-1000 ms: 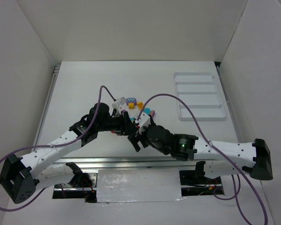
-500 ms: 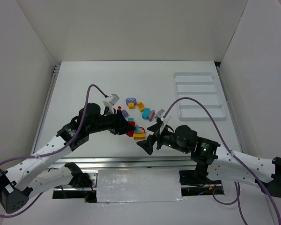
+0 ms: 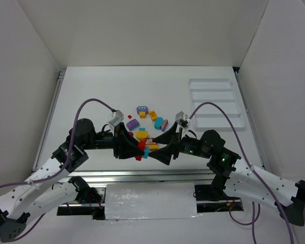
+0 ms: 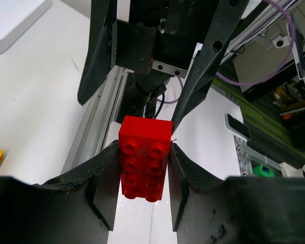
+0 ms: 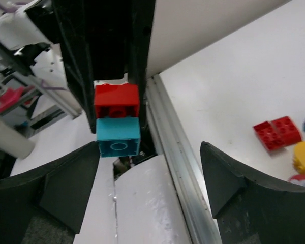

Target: Sort the legos into containers by color

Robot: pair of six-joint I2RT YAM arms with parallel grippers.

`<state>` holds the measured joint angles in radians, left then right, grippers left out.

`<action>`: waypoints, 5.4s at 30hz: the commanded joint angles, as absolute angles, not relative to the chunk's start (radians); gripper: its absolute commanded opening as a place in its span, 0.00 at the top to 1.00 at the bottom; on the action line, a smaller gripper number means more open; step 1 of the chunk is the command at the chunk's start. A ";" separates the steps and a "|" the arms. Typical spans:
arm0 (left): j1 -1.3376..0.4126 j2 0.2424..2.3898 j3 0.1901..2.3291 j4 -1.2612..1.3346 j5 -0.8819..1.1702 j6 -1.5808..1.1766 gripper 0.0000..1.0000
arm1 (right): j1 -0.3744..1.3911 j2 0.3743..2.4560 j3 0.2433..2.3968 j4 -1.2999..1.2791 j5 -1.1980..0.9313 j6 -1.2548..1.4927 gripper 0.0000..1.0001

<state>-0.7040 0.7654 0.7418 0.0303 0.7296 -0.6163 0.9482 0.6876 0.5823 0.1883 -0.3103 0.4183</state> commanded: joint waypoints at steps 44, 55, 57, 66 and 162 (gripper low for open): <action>-0.704 0.741 1.014 -0.549 0.008 -0.376 1.00 | 0.235 1.001 0.818 -0.446 0.370 0.759 1.00; -0.699 0.692 0.933 -0.525 0.014 -0.379 1.00 | 0.008 1.285 0.930 -0.376 0.364 0.729 1.00; -0.699 0.693 0.933 -0.523 0.020 -0.376 1.00 | -0.031 1.319 0.934 -0.367 0.350 0.726 0.97; -0.698 0.712 0.936 -0.525 0.058 -0.367 1.00 | -0.037 1.399 0.937 -0.331 0.288 0.707 0.38; -0.676 0.657 0.940 -0.704 -0.561 -0.604 0.01 | -0.103 1.632 1.144 -0.156 0.020 0.630 1.00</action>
<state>-0.6720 0.6598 0.9131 -0.7330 -0.5636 -0.6083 -0.0864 1.6142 1.0897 -0.1738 0.0681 0.6350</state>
